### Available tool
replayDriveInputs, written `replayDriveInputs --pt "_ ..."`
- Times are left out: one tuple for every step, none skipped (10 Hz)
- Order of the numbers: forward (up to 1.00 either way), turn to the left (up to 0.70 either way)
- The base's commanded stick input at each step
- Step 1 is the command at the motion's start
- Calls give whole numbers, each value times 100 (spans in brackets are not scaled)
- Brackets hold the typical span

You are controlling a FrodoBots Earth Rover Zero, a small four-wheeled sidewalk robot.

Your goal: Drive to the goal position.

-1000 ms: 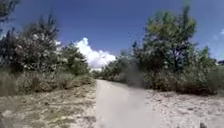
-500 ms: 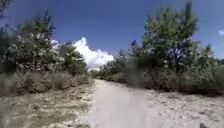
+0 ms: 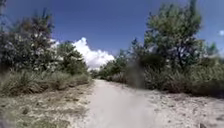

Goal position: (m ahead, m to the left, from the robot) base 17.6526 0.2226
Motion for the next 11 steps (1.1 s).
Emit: replayDriveInputs --pt "44 2" --pt "44 2" --pt "44 2" --pt "44 2" --pt "44 2" --pt "44 2" --pt "44 2" --pt "44 8" --pt "44 15" --pt "44 14" --pt "44 2"
